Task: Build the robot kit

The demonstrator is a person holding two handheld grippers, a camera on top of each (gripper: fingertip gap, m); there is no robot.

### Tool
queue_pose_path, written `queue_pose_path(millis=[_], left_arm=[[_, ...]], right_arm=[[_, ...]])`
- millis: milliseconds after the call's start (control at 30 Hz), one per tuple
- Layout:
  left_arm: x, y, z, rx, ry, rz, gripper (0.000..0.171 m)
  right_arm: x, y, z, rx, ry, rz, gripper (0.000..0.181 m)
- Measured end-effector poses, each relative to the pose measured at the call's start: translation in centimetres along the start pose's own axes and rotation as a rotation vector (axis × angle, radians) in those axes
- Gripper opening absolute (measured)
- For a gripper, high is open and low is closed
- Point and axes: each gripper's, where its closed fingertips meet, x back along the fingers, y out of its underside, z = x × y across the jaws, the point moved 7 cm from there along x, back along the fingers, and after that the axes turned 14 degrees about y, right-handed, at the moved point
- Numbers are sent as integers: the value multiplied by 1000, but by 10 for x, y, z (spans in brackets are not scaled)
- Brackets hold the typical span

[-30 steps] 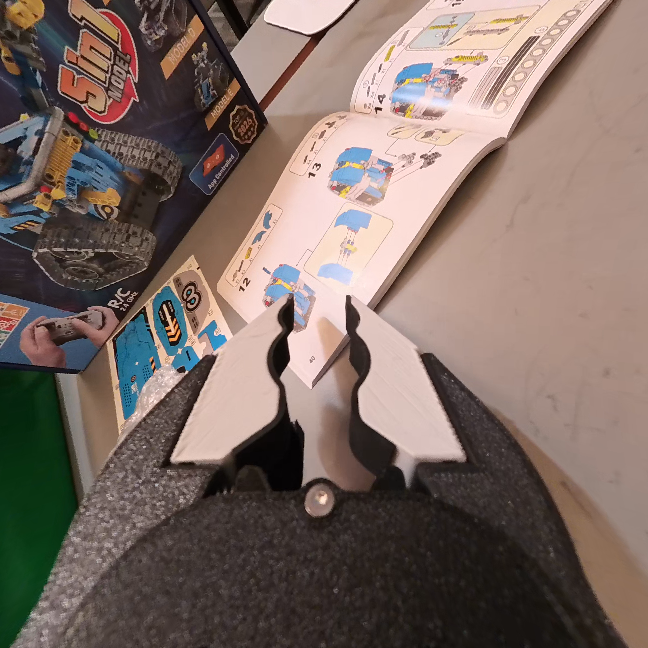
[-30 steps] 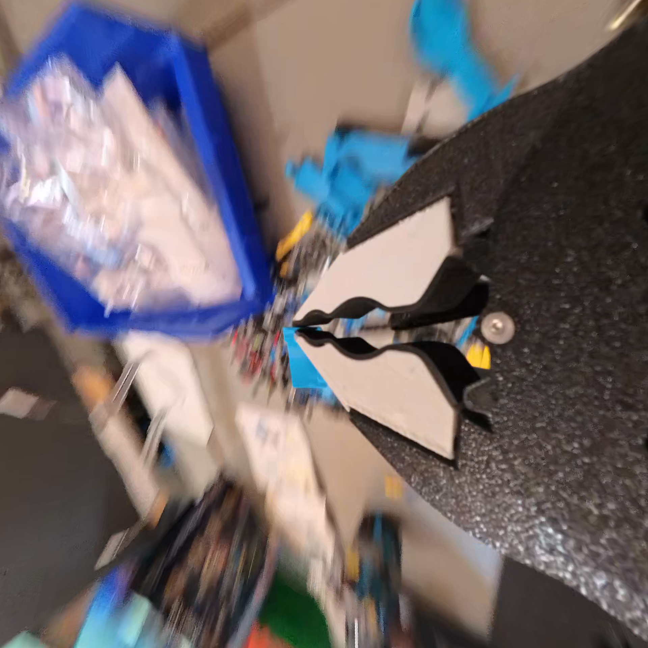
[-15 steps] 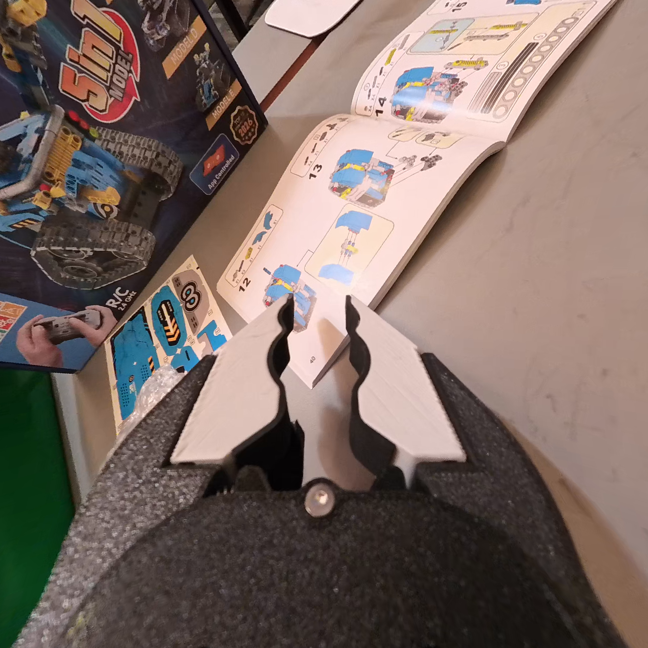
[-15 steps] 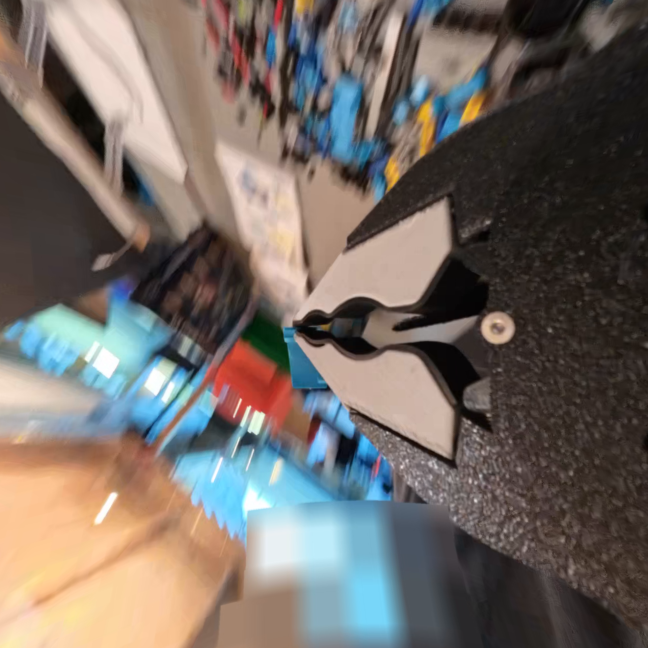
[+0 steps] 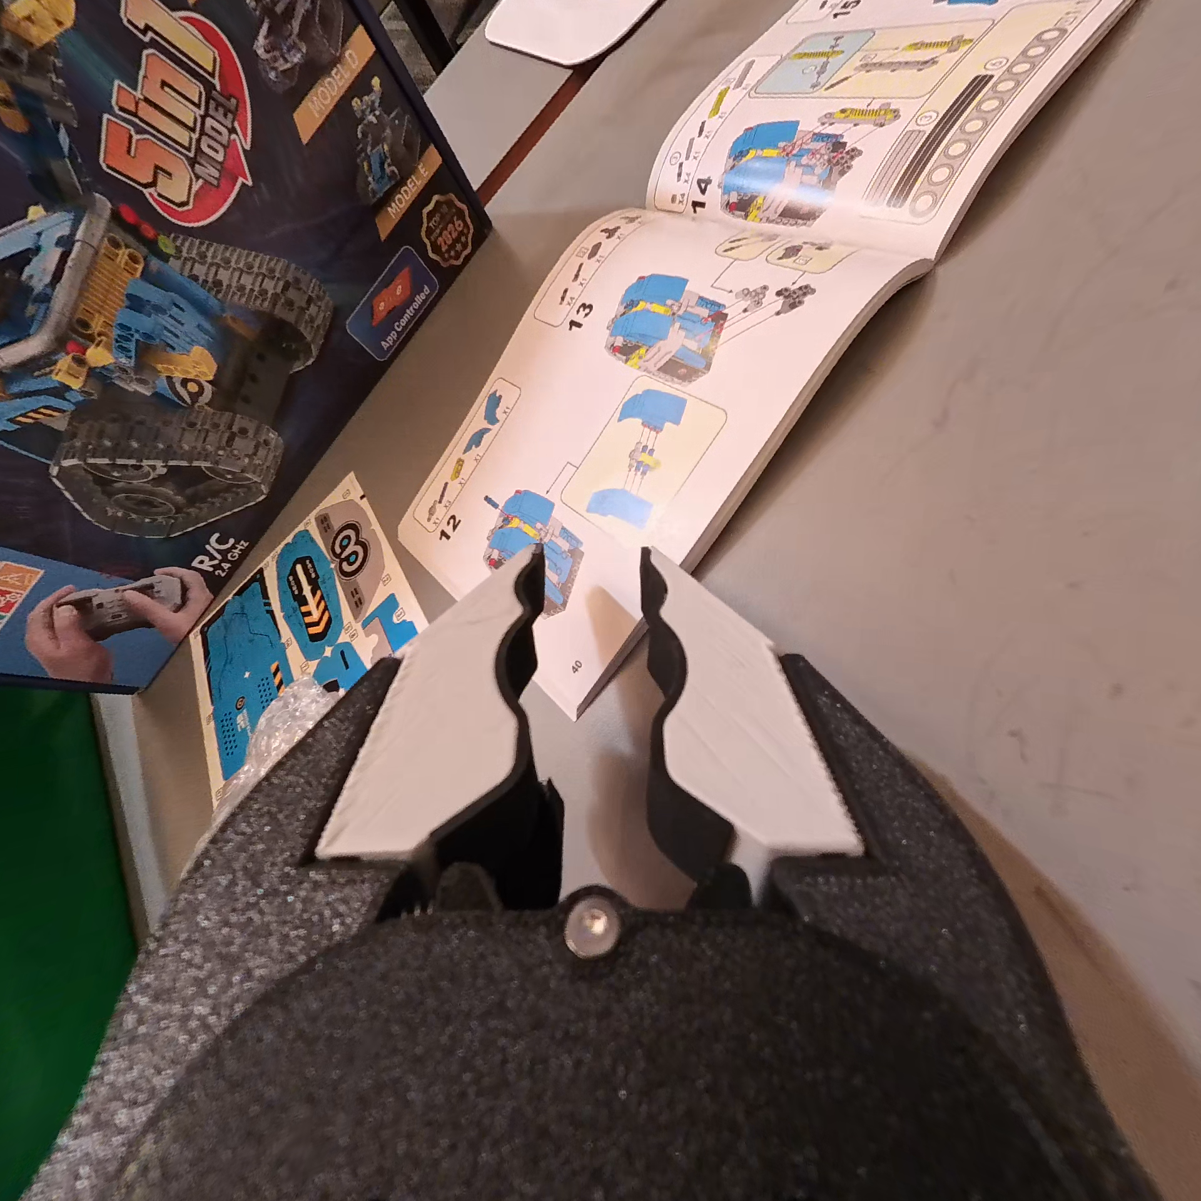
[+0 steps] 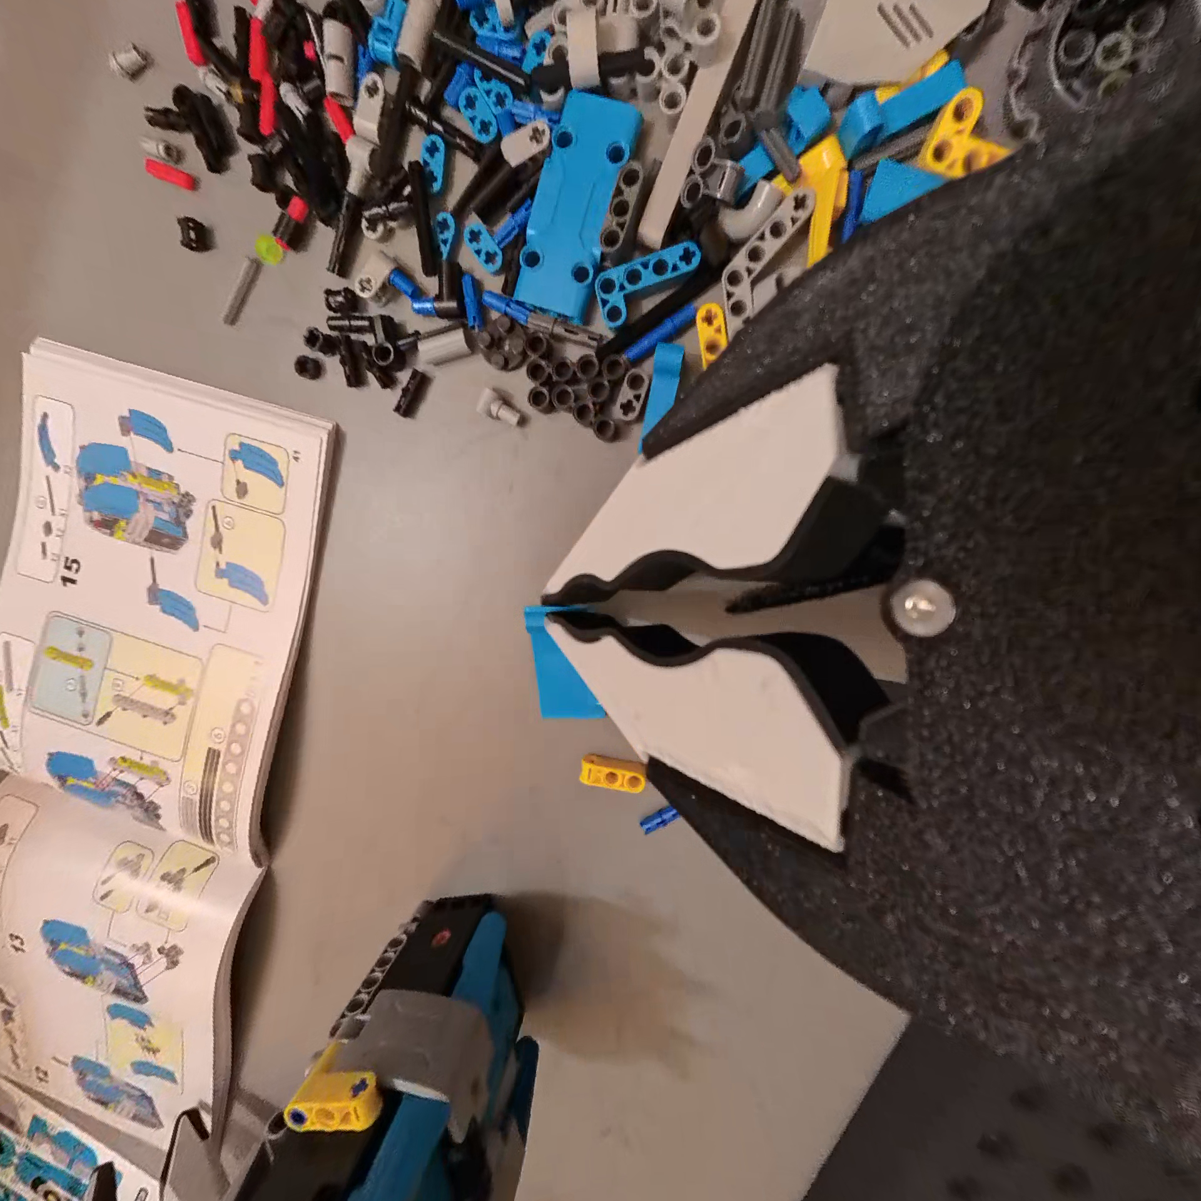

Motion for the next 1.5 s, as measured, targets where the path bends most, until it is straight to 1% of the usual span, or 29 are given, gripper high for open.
queue_pose_path(millis=[100, 233, 333, 400, 433, 500, 533, 600, 633, 700, 733, 767, 933, 1133, 1167, 1233, 1267, 1333, 1367, 1400, 1433, 1467, 1500], left_arm=[[0, 0, 1, -7, -1, -3, 29], [0, 0, 0, -1, -1, -1, 29], [1, 0, -3, 25, 0, 9, 29], [1, 0, -4, 36, 4, 12, 29], [1, 0, -4, 35, 4, 13, 29], [1, 0, -3, 28, 2, 9, 29], [1, 0, -2, 22, 1, 6, 29], [0, 0, -1, 14, -1, 4, 29], [0, 0, -1, 12, -1, 3, 29], [0, 0, -1, 12, -1, 3, 29], [0, 0, -1, 12, -1, 3, 29], [0, 0, -1, 12, -1, 3, 29], [0, 0, -1, 8, -2, 1, 29], [0, 0, 0, 5, -2, 0, 29], [0, 0, 0, 4, -2, -1, 29], [0, -1, 0, 1, -3, -1, 29], [0, -1, 0, 1, -3, -2, 29], [2, -2, -2, 12, -19, 13, 29], [5, -3, -6, 27, -45, 31, 28], [12, -7, -12, 55, -93, 68, 23], [22, -15, -15, 88, -107, 142, 23], [34, -26, -14, 120, -69, 236, 23], [48, -39, -8, 147, -1, 350, 24]], right_arm=[[-2, 2, -1, 2, -15, -8, 2], [6, -2, -3, 6, -34, 57, 2], [8, -2, -7, 16, -97, 82, 2], [10, -3, -7, 19, -97, 110, 2], [13, -5, -7, 31, -96, 145, 2], [31, -15, -11, 75, -119, 298, 2], [44, -21, -13, 95, -123, 404, 1], [77, -31, -17, 149, -94, 662, 2], [94, -34, -20, 177, -63, 810, 2], [122, -34, -20, 232, 60, 1083, 1], [130, -33, -19, 261, 120, 1165, 1], [134, -32, -20, 277, 148, 1186, 1], [142, -30, -29, 283, 59, 1259, 1], [132, -31, -28, 283, 54, 1198, 1], [128, -31, -27, 289, 66, 1175, 1], [115, -29, -27, 318, 76, 1083, 1], [112, -28, -29, 333, 75, 1067, 1], [115, -27, -37, 374, 85, 1104, 1], [117, -27, -40, 398, 106, 1121, 1], [117, -27, -44, 422, 127, 1129, 1], [118, -27, -48, 436, 143, 1134, 1], [118, -28, -52, 444, 140, 1143, 1], [118, -29, -58, 437, 125, 1151, 1]])
